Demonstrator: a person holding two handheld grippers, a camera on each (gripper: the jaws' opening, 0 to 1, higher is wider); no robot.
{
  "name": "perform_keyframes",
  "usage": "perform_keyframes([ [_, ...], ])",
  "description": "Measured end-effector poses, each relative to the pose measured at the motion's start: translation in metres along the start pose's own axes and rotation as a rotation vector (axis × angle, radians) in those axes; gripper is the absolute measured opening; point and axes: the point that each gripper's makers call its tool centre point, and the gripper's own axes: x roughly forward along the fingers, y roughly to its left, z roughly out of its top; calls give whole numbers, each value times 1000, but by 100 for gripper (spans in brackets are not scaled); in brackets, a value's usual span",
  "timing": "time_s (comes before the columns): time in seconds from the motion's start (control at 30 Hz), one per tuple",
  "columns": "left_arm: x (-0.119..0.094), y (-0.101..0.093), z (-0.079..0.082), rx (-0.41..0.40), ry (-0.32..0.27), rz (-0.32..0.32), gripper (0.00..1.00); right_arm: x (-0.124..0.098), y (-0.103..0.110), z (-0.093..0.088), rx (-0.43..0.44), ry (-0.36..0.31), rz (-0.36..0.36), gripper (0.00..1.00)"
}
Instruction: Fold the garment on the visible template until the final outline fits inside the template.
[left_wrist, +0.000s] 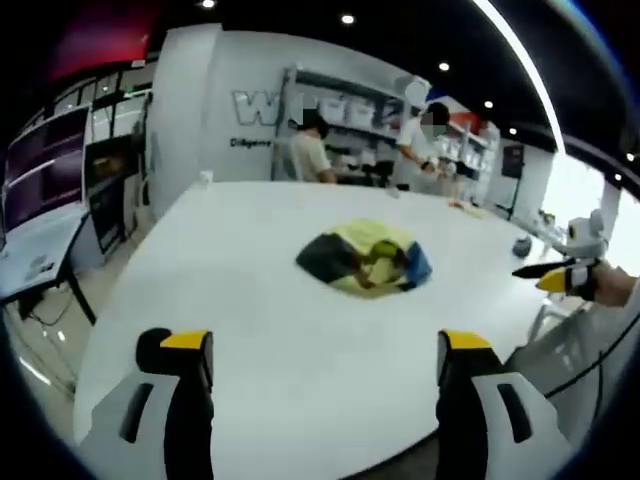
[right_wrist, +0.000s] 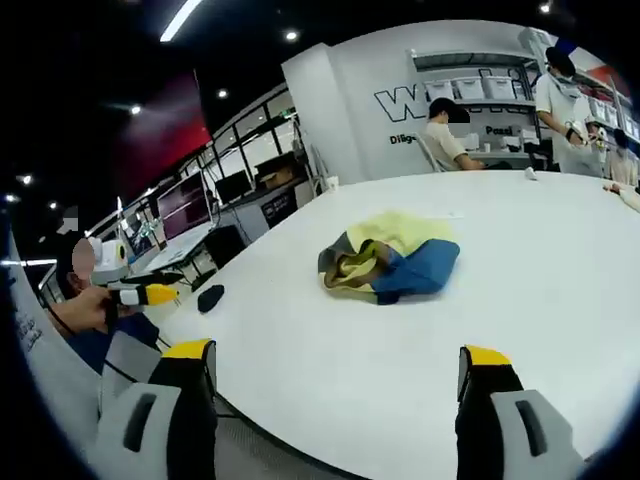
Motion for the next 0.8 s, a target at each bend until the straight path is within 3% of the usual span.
perform_keyframes([
  [0.13, 0, -4, 0, 6, 0, -8, 82, 0, 1, -1, 4, 1, 1, 99],
  [0.53, 4, -7, -5, -21, 26, -18, 84, 1, 3, 1, 15, -10, 11, 99],
  [0.63, 6, -11, 1, -29, 2, -30, 84, 1, 2, 1, 20, -8, 2, 99],
  [0.8, 6, -12, 2, -15, 11, -31, 84, 0, 2, 2, 41, -15, -2, 99],
])
